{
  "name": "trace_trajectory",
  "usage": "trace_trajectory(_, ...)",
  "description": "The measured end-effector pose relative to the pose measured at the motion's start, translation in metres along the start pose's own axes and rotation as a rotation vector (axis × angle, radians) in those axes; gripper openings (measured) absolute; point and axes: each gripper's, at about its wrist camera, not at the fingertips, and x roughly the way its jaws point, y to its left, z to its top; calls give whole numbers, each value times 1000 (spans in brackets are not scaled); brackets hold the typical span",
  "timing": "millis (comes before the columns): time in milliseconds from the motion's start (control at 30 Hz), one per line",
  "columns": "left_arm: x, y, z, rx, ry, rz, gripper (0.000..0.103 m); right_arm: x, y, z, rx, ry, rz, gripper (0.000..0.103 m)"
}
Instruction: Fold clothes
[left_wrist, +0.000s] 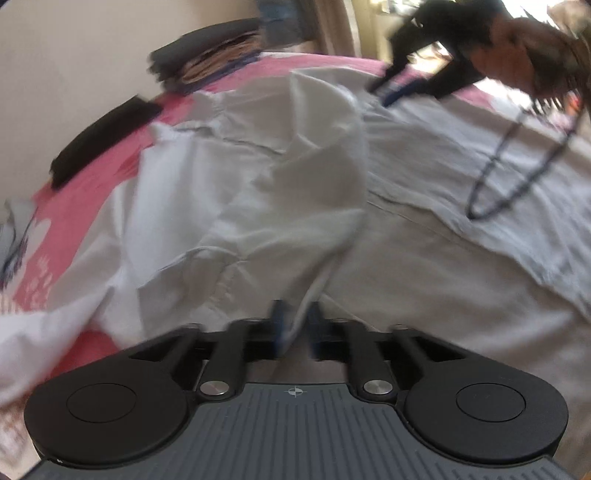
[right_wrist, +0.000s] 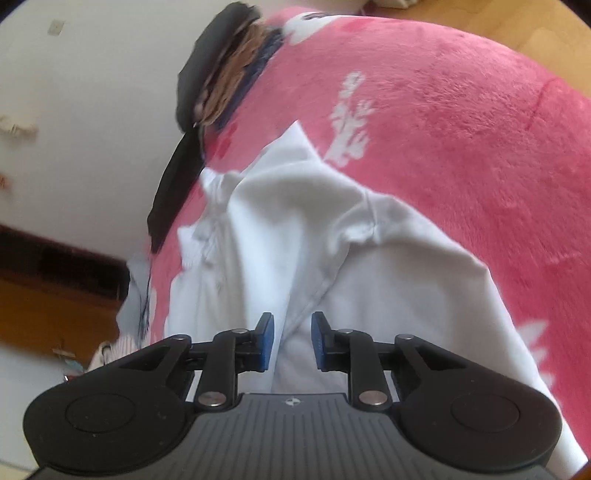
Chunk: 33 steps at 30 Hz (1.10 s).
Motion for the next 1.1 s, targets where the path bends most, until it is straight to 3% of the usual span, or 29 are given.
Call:
trace_trajectory(200, -13, 55, 6, -381, -69, -68, 0, 13, -13, 7, 79, 5, -16, 20)
trace_trajectory(400, -16, 109, -3, -823, -131, -200, 0, 22, -13, 12, 106, 7, 7, 20)
trace_trajectory(467, -17, 121, -8, -931, -147, -237, 0, 21, -11, 13, 96, 2, 11, 16)
trace_trajectory(533, -17, 130, -11, -1022, -152, -270, 0, 20, -8, 14, 73, 0, 20, 2)
trace_trajectory(667, -19, 146, -15, -1168, -144, -333, 0, 9, -2, 17, 28, 18, 46, 1)
trace_trajectory(800, -18, 152, -12, -1200, -95, -381, 0, -5, -3, 25, 42, 46, 43, 1)
trace_trajectory(900, -21, 144, -3, -1089, -77, -332, 0, -9, -11, 27, 73, 50, 20, 1)
trace_trajectory(1033, -29, 130, 6, -939, -82, -276, 17, -14, -21, 30, 114, 54, -11, 1)
trace_trajectory(1100, -32, 123, 7, -877, -81, -259, 18, -16, -27, 31, 135, 56, -27, 2)
